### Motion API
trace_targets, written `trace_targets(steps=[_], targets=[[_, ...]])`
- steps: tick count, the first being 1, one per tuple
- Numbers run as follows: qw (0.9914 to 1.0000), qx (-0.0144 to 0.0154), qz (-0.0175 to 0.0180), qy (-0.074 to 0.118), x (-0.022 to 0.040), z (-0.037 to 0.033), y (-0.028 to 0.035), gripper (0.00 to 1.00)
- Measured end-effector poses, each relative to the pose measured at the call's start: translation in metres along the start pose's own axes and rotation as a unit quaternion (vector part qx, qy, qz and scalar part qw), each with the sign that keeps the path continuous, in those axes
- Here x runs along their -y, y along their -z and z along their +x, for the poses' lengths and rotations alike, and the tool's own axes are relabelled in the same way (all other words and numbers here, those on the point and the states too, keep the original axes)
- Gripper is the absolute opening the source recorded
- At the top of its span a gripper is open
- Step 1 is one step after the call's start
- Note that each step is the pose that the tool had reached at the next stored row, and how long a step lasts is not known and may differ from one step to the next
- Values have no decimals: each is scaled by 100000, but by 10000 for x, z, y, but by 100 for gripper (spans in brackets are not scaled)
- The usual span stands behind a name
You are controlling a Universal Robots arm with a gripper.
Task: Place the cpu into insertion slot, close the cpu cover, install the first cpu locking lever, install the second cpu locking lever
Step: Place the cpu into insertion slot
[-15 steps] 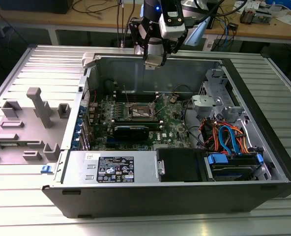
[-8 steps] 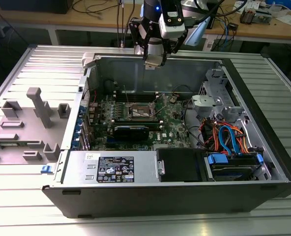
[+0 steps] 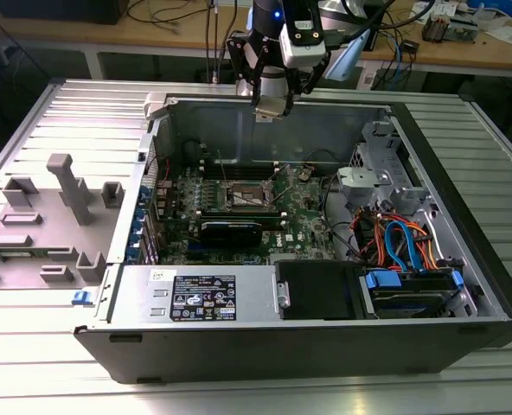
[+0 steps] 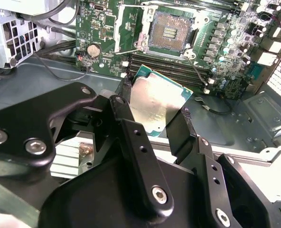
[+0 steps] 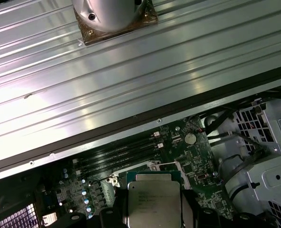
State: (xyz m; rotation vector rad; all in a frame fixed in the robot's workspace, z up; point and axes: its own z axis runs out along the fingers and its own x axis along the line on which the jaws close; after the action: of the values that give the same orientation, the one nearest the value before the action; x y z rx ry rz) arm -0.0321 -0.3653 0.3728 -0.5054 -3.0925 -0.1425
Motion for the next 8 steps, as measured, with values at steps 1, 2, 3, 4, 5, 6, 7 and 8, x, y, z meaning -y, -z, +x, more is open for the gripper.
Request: trace_targets(steps=[1, 2, 3, 4, 5, 6, 7, 8], targets=[[99999, 37, -7, -440, 0, 0, 0, 54], [99996, 78, -16, -889, 0, 0, 0, 54], [99992, 114, -24, -1290, 0, 0, -1, 54], [99984, 158, -27, -1803, 0, 0, -1, 54], [99965, 228, -34, -2625, 1, 0, -2, 54], [99954, 266, -46, -3023, 1, 0, -3, 54], [99939, 308, -61, -3470, 0, 0, -4, 54], [99922, 347, -74, -3921, 0, 0, -5, 54]])
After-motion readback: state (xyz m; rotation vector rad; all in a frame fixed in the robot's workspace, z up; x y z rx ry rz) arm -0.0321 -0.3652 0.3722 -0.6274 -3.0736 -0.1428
